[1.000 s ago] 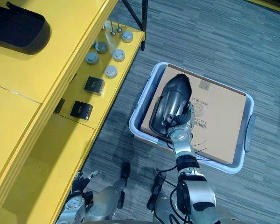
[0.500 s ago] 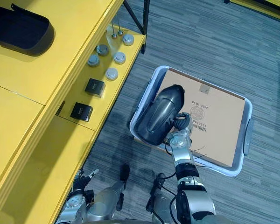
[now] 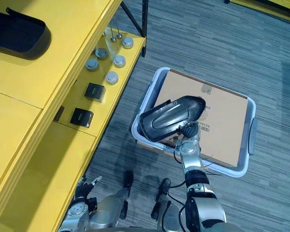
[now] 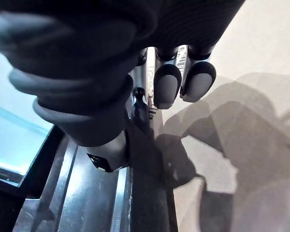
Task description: Walk over and take plastic housings, then place them on the shelf
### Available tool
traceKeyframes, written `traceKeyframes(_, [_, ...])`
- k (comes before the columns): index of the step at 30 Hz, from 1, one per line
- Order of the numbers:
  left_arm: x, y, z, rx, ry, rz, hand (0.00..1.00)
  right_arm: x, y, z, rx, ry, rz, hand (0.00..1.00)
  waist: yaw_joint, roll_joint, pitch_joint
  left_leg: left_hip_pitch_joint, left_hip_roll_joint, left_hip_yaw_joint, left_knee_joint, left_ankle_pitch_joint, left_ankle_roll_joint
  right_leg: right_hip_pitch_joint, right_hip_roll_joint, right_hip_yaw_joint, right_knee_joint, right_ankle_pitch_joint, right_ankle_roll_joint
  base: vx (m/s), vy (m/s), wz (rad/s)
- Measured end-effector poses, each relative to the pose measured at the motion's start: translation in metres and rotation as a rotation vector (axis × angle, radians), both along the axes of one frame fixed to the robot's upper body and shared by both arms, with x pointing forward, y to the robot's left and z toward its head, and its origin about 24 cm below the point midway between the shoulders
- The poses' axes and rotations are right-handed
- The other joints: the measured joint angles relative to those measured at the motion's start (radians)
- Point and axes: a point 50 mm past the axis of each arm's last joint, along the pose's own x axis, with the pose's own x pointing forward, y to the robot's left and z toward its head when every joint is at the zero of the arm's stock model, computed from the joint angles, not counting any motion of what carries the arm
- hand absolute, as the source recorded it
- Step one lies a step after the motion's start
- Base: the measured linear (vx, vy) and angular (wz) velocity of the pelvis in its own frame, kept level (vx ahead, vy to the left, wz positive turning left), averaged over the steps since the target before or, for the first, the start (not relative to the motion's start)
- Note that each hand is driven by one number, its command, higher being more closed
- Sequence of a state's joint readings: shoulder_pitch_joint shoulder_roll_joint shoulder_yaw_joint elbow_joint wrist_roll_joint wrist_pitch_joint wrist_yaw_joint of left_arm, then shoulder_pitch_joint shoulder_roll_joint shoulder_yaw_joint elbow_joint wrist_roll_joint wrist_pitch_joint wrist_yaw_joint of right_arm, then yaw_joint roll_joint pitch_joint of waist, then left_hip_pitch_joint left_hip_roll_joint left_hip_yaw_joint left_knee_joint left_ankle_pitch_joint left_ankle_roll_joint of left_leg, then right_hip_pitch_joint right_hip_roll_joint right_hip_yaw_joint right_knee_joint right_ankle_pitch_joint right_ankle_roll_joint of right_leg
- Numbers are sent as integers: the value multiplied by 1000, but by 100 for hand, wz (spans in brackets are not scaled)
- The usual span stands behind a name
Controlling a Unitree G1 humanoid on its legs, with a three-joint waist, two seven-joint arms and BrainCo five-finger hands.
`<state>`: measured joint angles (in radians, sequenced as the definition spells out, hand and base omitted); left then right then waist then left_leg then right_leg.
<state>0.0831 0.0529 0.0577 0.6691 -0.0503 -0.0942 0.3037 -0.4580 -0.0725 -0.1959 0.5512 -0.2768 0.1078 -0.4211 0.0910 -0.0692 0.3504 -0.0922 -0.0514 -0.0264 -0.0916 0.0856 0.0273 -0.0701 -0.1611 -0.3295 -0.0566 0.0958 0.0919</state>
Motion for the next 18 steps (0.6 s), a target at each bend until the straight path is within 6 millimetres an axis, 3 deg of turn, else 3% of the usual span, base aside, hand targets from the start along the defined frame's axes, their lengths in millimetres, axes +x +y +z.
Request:
traceKeyframes(4, [16, -5, 27, 11, -148, -32, 0, -6, -11, 33, -74, -160, -44, 100, -22, -6, -4, 6, 0, -1, 0, -2, 0, 8, -1, -1, -1, 0, 0, 45, -2, 4])
traceKeyframes(11, [39, -17, 76, 30, -390, -97, 0, -24, -17, 54, -198, -270, -57, 100, -27, -15, -47, 32, 4, 4, 3, -17, 2, 38, 2, 3, -15, -4, -1, 5, -8, -5])
traceKeyframes(15, [47, -26, 127, 76, -625, -147, 0, -31, -5, 80, -280, -393, -7, 100, -53, -14, -90, 36, 4, 8, 3, -20, 6, 40, 3, 1, -16, -7, -2, 20, -3, -2])
traceKeyframes(18, [52, -34, 161, 115, -778, -179, 0, -37, 4, 96, -334, -483, 33, 100, -53, -14, -101, 52, 4, 13, 5, -24, 9, 54, 4, 3, -18, -7, -2, 42, -4, -5])
